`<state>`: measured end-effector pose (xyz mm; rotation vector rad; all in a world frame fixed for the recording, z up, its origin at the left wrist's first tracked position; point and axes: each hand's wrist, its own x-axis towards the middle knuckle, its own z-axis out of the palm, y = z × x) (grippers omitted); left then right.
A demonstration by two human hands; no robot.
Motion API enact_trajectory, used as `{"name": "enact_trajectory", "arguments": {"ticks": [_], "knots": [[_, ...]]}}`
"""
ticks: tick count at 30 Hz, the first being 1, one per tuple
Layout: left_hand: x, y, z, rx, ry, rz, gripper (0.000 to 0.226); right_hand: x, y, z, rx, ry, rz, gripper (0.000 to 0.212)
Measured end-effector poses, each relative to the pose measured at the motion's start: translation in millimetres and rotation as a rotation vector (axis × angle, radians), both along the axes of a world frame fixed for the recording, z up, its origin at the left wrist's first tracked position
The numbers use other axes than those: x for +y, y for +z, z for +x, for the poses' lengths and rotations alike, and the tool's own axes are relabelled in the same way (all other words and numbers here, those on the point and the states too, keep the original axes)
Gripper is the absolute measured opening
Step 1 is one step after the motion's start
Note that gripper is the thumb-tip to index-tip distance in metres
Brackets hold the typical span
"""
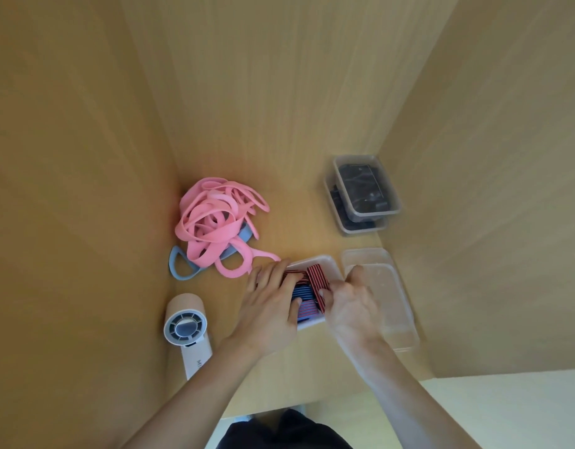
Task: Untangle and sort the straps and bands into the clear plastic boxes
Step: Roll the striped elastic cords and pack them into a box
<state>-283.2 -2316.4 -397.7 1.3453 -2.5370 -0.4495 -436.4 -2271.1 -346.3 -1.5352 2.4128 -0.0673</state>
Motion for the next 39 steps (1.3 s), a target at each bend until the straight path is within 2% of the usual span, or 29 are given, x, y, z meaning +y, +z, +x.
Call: {"name": "enact_trajectory", "arguments": {"ticks": [5,8,13,18,21,28,34,39], "knots": [[-0.6,0.7,-0.3,-0.033,-0.012,0.004,0.053,0.5,-8.9,-5.7,-0.118,0.006,-0.216,0.022],[-0.9,1.3,0.5,-0.038,-0.022,0.005,0.057,3.8,-24.1,-6.8,-0.234,0.109,-0.371,0.027],[-1.2,0.9,0.6,-0.013,-0.029,0.017,0.058,10.5,-39.5,-17.7,-0.094,0.250,-0.426,0.033],[-1.5,-1.7,-0.3,-0.001,-0.023,0.012,0.058,7.7,-33.1,-35.4,-0.112,0.340,-0.267,0.046],[-1.5,-2.4,-0.8,-0.001,-0.018,0.019,0.060,-0.1,-20.9,-41.6,-0.125,0.328,-0.151,0.045],[-2.2,-3.8,-1.4,-0.008,-0.012,0.004,0.056,-12.3,-7.5,-41.6,-0.008,0.389,-0.009,0.042],[-0.8,-4.0,-2.8,-0.033,-0.009,-0.021,0.054,-10.6,-11.5,-32.1,0.045,0.391,-0.012,0.037],[0.0,-1.1,-2.2,-0.054,0.000,0.003,0.056,-4.4,-17.0,-32.4,-0.067,0.382,-0.094,0.040]]}}
